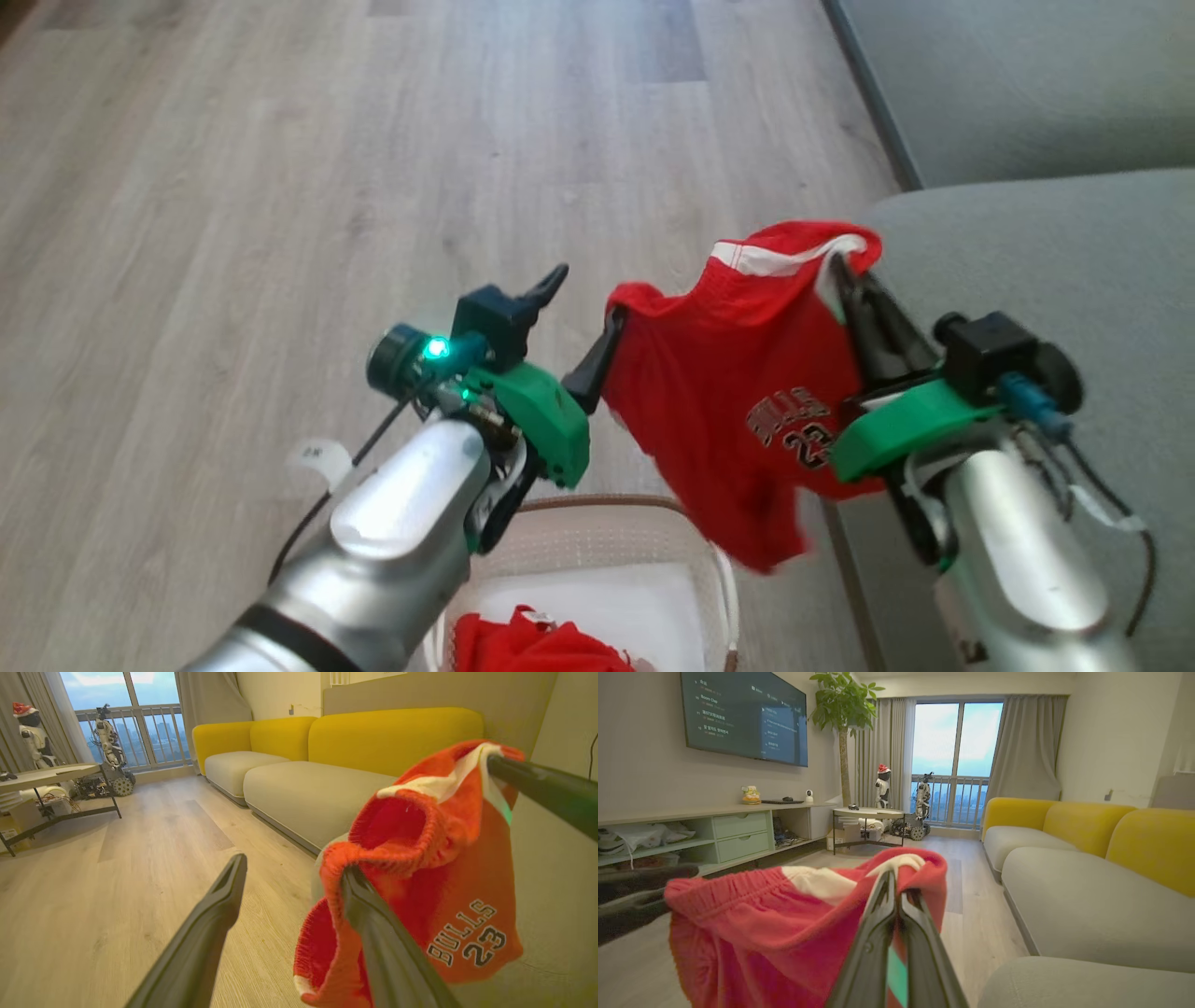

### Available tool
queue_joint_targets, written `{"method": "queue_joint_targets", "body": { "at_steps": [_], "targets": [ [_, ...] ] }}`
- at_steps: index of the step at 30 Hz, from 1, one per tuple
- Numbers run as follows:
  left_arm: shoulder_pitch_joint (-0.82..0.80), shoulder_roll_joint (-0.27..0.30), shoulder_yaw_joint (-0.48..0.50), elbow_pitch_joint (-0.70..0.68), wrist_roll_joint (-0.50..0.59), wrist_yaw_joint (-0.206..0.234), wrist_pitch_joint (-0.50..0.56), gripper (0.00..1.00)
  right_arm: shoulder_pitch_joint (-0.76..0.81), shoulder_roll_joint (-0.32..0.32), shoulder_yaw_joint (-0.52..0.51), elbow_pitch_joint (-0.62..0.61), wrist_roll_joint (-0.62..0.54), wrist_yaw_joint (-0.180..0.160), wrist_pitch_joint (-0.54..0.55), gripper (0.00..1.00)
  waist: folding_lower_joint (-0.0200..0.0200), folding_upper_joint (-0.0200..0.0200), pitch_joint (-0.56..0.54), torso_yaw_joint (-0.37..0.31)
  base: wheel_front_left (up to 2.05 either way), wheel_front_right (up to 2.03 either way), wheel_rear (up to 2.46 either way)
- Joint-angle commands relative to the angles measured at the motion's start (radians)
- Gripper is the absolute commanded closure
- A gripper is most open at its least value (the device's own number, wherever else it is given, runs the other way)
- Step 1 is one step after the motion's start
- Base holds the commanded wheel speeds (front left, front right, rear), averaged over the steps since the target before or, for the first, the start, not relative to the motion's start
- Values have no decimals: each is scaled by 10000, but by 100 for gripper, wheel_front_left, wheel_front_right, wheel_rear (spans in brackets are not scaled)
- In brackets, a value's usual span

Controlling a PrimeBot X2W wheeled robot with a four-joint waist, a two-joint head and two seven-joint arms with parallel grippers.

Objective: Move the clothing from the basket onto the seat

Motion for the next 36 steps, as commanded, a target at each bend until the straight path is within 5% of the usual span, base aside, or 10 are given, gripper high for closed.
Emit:
{"method": "queue_joint_targets", "body": {
  "at_steps": [1,13,26,36],
  "targets": [
    [-330,199,443,-373,140,49,-134,0,-607,-97,-52,-504,-141,-2,-67,100,0,0,87,-336,0,0,0],
    [595,94,826,-756,438,12,-136,0,-574,-822,-1151,-1321,-525,-2,-67,100,0,0,420,-1938,0,0,0],
    [1113,-212,1202,-1203,977,-92,-137,0,-370,-1280,-1210,-1834,-517,-2,-67,100,0,0,932,-3864,0,0,0],
    [1213,-345,1330,-1362,1295,-211,-137,0,-1045,-1434,-746,-1337,-327,-2,43,100,0,0,1403,-4020,0,0,0]
  ]
}}
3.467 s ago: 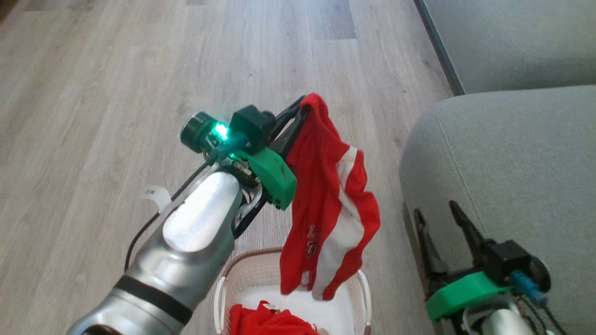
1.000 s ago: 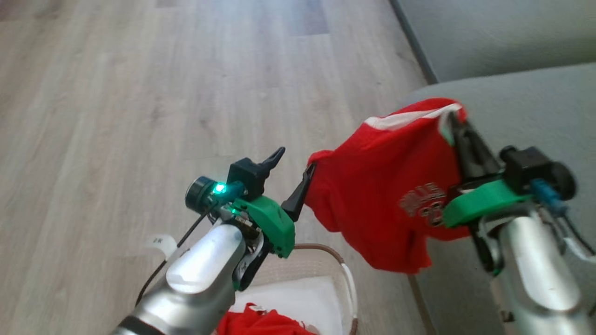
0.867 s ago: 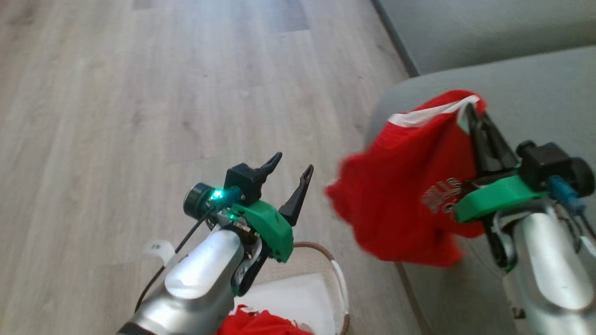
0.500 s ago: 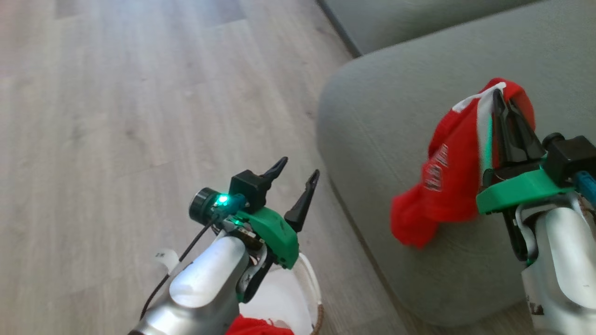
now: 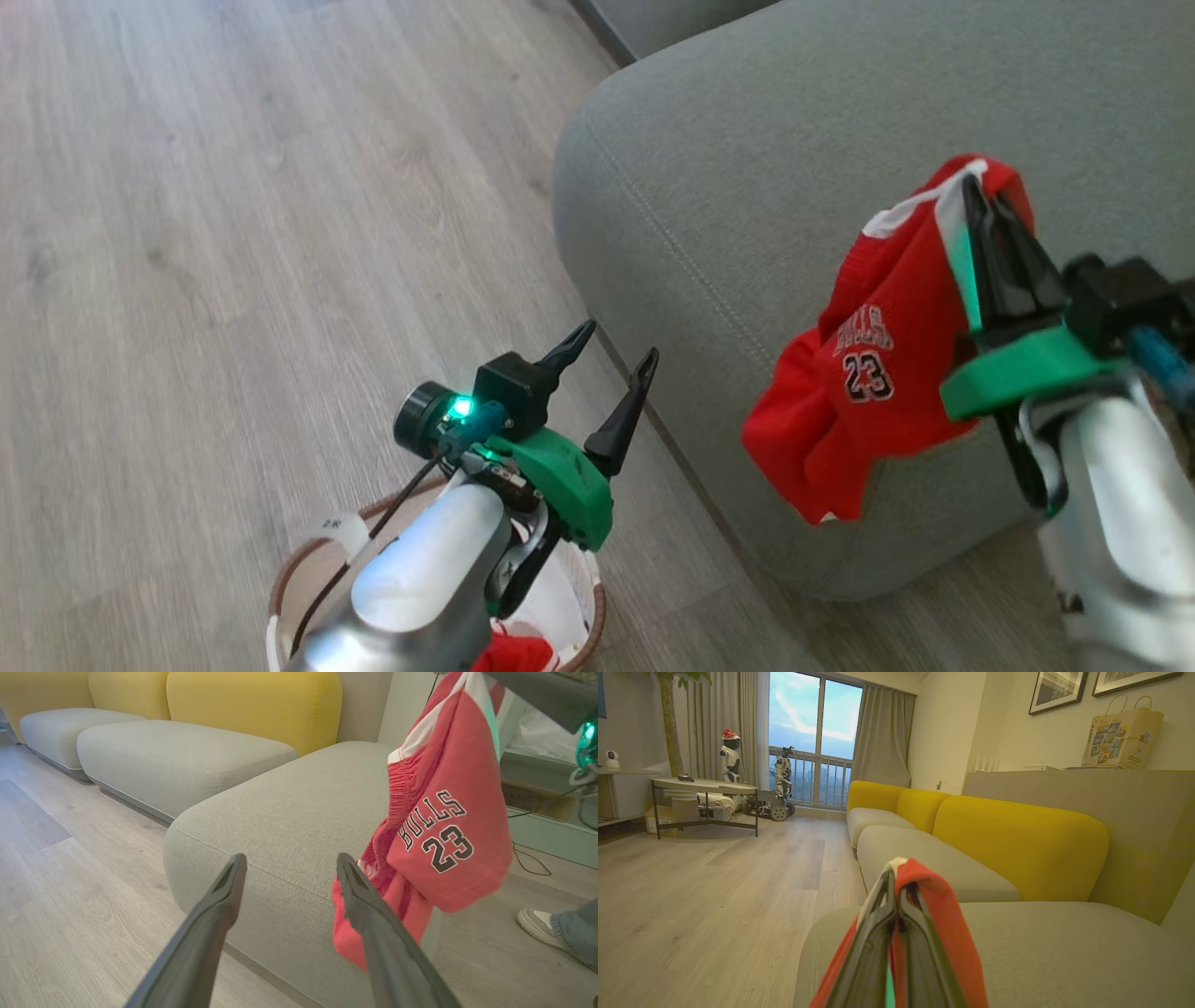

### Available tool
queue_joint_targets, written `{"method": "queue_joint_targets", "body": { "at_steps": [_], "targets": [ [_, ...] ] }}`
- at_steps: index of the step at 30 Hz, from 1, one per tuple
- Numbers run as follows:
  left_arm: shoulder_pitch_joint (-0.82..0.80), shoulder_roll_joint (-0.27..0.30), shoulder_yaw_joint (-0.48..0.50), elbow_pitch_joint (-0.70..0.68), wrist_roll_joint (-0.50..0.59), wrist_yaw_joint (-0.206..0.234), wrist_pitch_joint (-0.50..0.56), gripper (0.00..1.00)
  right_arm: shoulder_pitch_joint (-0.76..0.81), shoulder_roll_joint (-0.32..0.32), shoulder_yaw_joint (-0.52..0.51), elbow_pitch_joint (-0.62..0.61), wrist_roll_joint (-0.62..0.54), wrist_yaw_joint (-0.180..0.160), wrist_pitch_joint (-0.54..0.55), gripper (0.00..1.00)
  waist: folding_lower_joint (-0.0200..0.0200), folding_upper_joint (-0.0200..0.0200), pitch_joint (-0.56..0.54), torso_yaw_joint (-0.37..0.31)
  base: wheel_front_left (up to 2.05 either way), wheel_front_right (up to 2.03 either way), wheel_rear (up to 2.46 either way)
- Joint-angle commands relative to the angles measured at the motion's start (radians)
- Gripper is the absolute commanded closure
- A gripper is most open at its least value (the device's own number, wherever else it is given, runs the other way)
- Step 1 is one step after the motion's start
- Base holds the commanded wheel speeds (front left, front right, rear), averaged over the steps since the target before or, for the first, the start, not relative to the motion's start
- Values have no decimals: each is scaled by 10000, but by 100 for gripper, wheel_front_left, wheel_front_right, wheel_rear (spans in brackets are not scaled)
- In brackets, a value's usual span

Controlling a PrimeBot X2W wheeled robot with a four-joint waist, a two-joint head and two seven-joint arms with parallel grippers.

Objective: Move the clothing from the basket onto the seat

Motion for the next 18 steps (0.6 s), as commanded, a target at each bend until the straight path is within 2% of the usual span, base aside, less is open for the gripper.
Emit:
{"method": "queue_joint_targets", "body": {
  "at_steps": [1,8,13,18],
  "targets": [
    [-386,46,437,-348,103,-1,-127,0,-947,-125,198,-181,116,-4,37,100,0,0,158,147,0,0,0],
    [-615,46,736,-529,353,56,-127,0,-2834,-439,204,1000,345,-4,184,100,0,0,997,858,0,0,0],
    [-1008,209,905,-805,621,119,-128,0,-4873,-1098,408,2084,617,-4,618,100,0,0,2197,1527,0,0,0],
    [-1358,487,963,-1070,850,216,-115,0,-6646,-1654,105,2856,899,-4,711,100,0,0,3211,1989,0,0,0]
  ]
}}
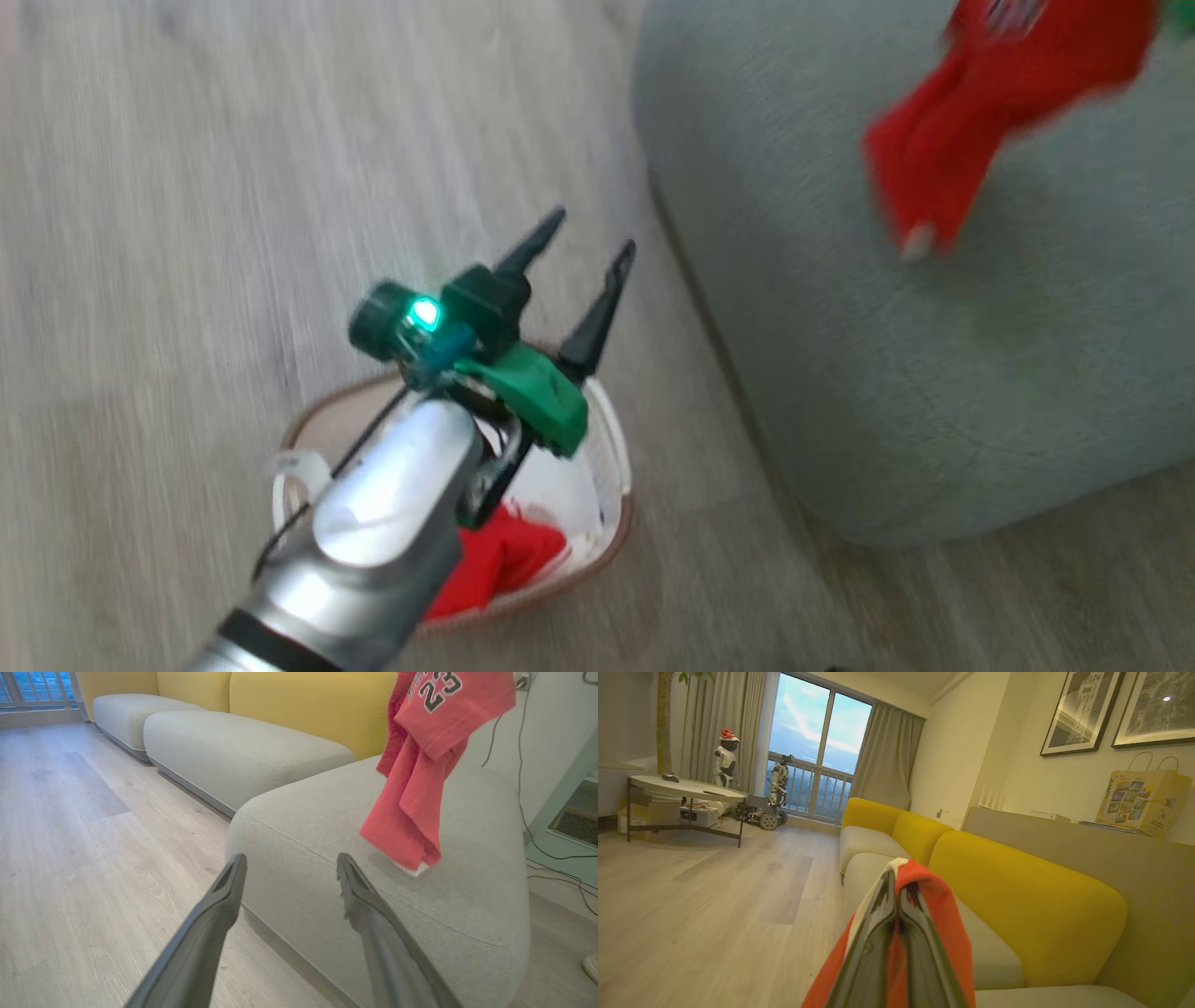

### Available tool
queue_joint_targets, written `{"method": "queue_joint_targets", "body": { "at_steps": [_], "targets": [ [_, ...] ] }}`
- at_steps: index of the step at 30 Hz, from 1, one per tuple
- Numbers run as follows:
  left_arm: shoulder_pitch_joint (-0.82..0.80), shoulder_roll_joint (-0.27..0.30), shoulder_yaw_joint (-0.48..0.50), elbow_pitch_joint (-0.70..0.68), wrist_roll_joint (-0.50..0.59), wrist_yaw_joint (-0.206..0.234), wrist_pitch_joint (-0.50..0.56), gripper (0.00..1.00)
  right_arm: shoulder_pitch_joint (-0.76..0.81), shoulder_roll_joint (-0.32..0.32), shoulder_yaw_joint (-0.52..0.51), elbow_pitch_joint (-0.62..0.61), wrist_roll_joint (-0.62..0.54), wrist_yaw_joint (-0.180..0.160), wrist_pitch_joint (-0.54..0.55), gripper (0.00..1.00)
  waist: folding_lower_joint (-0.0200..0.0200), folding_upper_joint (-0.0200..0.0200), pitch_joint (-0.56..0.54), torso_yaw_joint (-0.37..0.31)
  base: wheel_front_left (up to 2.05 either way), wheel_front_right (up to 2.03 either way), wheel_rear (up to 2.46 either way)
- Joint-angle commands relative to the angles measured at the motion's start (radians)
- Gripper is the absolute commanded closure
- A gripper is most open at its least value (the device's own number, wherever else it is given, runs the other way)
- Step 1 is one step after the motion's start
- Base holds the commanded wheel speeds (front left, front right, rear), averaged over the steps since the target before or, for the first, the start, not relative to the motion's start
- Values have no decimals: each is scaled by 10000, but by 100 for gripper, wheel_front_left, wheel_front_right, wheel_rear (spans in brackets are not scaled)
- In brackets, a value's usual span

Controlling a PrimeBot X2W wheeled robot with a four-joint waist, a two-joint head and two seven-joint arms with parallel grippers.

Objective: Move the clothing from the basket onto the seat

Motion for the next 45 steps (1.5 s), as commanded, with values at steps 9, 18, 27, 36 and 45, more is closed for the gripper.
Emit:
{"method": "queue_joint_targets", "body": {
  "at_steps": [9,18,27,36,45],
  "targets": [
    [-1064,711,275,-1420,508,269,286,0,-3440,-1198,-1066,1083,-741,-4,-59,100,-2,0,2581,1343,0,0,0],
    [-1344,1043,231,-2329,785,547,664,0,-3230,-759,-3187,3035,-1948,-4,-629,100,-2,0,3723,1543,0,0,0],
    [-1257,1273,96,-2526,826,606,885,0,-1974,237,-4207,4377,-2770,-4,-765,100,-2,0,4143,1317,0,0,0],
    [-1142,1380,48,-2396,722,644,845,0,-1344,748,-4447,4263,-3106,-4,-770,0,-2,0,3958,1149,0,0,0],
    [-807,1301,144,-2159,396,710,568,0,-398,851,-3714,3629,-2643,-4,-771,0,-2,0,3258,1113,0,0,0]
  ]
}}
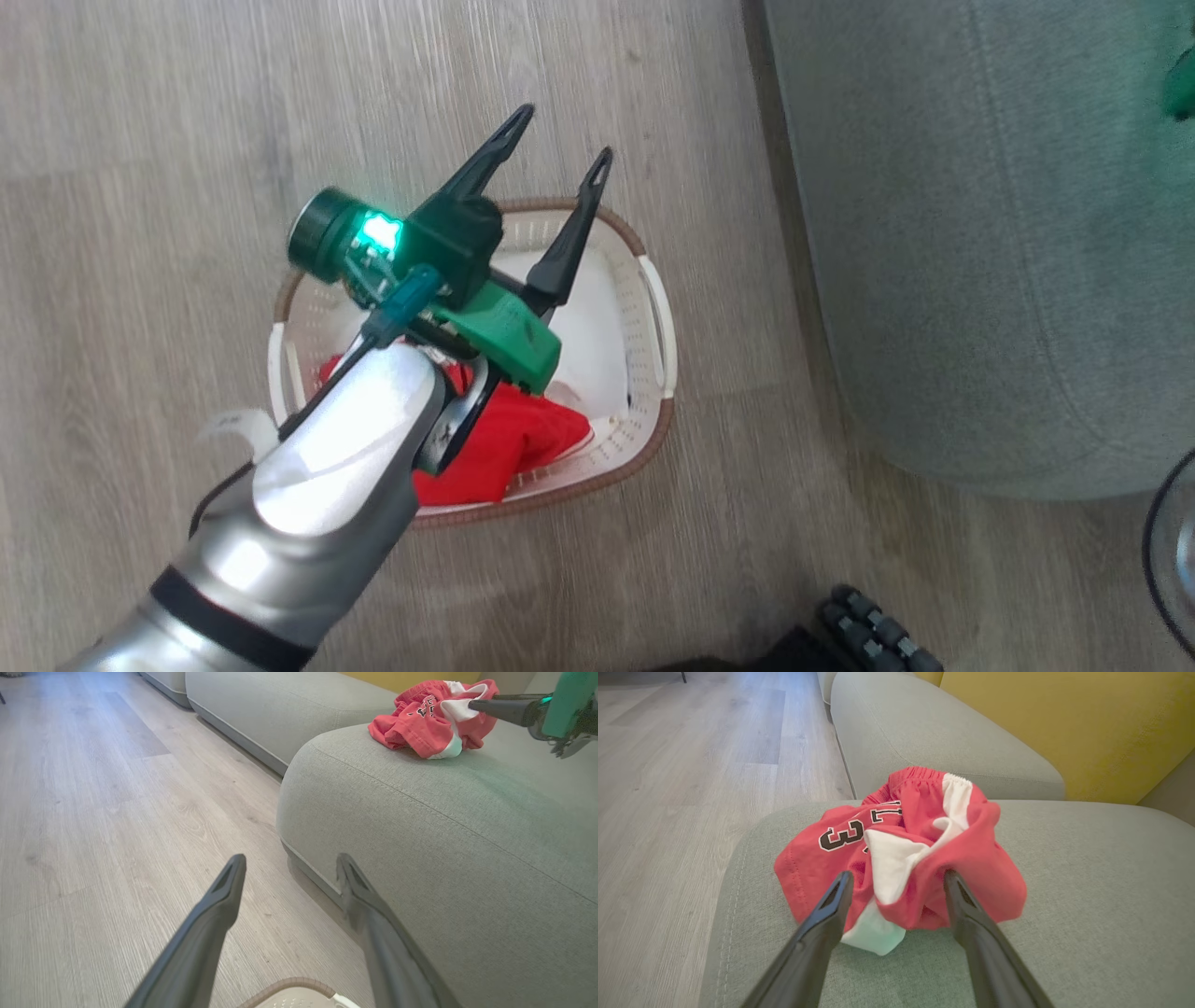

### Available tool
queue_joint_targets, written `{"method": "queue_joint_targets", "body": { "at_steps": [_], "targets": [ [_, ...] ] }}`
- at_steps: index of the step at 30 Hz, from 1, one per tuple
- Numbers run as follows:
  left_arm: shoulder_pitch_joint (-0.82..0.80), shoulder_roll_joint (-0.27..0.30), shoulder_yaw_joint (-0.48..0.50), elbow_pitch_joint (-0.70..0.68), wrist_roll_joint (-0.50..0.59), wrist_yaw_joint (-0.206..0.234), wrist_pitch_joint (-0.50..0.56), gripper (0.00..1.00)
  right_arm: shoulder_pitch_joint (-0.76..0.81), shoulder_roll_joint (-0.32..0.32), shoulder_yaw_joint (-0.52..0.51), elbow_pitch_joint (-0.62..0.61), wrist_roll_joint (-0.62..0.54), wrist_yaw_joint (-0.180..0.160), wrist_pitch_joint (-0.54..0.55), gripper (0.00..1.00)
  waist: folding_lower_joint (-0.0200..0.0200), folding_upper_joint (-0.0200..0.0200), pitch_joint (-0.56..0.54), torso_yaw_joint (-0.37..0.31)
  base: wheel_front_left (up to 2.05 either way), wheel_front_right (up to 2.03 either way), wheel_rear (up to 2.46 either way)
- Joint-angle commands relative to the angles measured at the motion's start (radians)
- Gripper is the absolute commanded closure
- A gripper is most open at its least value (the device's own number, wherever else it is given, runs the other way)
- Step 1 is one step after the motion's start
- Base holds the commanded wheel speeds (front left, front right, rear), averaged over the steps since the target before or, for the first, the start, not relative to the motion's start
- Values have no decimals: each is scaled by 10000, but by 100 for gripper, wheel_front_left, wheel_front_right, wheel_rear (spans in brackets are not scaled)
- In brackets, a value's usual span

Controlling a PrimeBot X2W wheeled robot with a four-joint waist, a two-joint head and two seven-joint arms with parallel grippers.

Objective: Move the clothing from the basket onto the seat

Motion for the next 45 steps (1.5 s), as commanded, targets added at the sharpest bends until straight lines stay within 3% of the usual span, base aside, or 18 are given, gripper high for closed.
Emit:
{"method": "queue_joint_targets", "body": {
  "at_steps": [1,13,24,36,45],
  "targets": [
    [184,83,363,-216,-92,60,-129,0,335,-39,221,-500,148,-4,-90,0,0,0,-299,-10,0,0,0],
    [1121,-159,1158,196,-792,495,-687,0,1973,-100,1833,-2177,900,-4,-91,0,0,0,-2423,391,0,0,0],
    [3084,-163,2579,-182,-1000,991,-769,0,3634,350,3161,-3308,1857,-4,-91,0,0,0,-4546,1350,0,0,0],
    [5426,-13,3852,-712,-686,1341,-771,0,6410,1372,3243,-5034,2134,-4,-91,0,0,0,-5799,2246,0,0,0],
    [6603,-7,4518,-1216,-387,1385,-771,0,8315,2067,3134,-6214,2190,-4,-91,0,0,0,-6057,2440,0,0,0]
  ]
}}
